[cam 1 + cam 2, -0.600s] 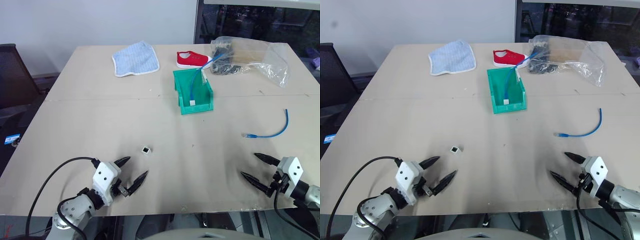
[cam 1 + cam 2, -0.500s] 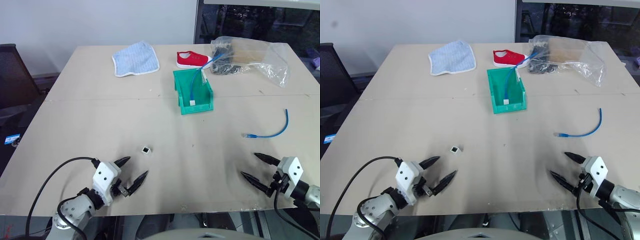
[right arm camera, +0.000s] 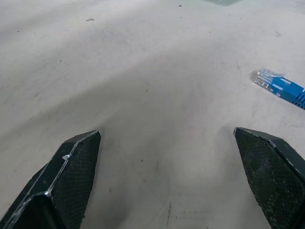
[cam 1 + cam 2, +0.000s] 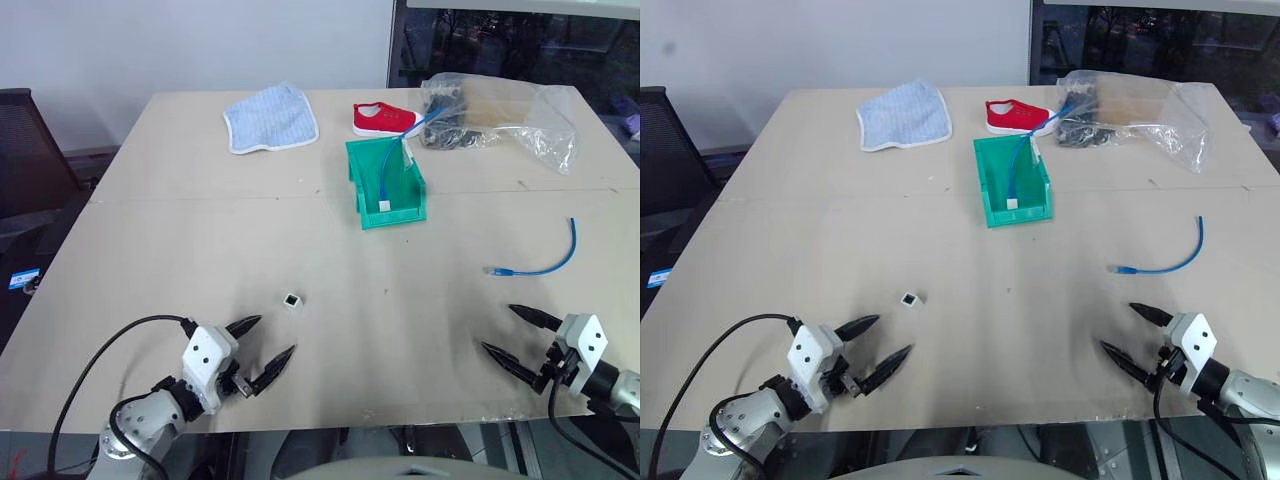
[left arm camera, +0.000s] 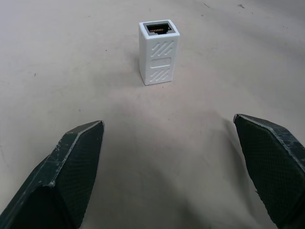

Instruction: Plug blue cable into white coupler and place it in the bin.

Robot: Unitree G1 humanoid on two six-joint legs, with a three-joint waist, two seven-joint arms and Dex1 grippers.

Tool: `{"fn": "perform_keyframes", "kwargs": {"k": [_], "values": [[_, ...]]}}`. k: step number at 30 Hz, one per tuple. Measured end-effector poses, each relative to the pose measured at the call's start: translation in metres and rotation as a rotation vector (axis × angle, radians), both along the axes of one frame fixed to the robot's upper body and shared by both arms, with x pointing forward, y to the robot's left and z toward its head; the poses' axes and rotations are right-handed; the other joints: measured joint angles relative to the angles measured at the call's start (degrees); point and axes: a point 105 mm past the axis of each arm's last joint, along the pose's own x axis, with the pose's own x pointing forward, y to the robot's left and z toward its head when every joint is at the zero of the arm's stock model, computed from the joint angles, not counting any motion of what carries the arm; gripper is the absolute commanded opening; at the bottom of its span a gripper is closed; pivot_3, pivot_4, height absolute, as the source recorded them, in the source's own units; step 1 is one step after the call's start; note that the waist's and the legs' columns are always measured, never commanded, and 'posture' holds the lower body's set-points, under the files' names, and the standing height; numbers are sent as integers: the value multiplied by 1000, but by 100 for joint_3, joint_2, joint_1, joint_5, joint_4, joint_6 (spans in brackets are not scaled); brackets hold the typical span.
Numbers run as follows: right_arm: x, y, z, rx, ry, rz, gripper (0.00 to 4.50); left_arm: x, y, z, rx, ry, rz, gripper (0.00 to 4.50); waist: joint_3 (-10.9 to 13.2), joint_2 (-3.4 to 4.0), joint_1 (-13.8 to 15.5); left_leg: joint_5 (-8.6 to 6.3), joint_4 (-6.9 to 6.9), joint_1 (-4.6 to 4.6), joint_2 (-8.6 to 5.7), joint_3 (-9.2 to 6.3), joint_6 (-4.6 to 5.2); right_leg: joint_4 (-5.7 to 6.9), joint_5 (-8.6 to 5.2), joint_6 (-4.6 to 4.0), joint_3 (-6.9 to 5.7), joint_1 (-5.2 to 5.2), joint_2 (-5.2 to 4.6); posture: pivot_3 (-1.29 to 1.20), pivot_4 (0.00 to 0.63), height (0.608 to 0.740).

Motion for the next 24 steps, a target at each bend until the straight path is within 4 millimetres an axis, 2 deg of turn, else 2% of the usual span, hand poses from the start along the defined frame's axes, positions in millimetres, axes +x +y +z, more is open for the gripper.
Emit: {"fn": "perform_keyframes", "kwargs": {"k": [4,7,10,12,14,19,24], "values": [[2,0,2,-1,-9,4,4411,0,2,1,3,-1,0,4500,0,1,-2,0,0,0,0,-1,0,0,0,0,-1,0,0,0,150,740],[12,-6,13,10,-30,-18,4411,7,6,11,-18,-1,-11,4500,1,2,-5,0,1,0,0,-2,0,3,0,0,-2,0,1,0,150,740],[19,-15,24,-3,7,-12,4411,20,3,37,-38,-35,-88,4500,3,4,20,1,10,-4,0,-10,1,5,2,-2,-16,1,0,0,150,740],[32,-24,37,-32,25,-24,4411,31,-8,70,3,-90,-236,4500,3,4,13,6,15,-2,0,-11,8,11,7,-11,-20,3,1,0,150,740],[41,-29,46,-64,24,-37,4411,35,-18,91,31,-127,-331,4500,-1,11,-6,11,14,5,0,-7,17,11,8,-13,-16,5,1,0,150,740],[79,-38,60,-223,77,-82,4411,47,-49,140,86,-154,-562,4500,7,16,-49,21,6,-13,3,0,6,13,10,-12,-10,-20,8,0,150,740],[98,-41,59,-247,157,-85,4411,46,-63,154,106,-124,-661,4500,6,14,-51,29,-14,-18,8,7,-9,4,9,-11,-6,-32,6,0,150,740]]}}
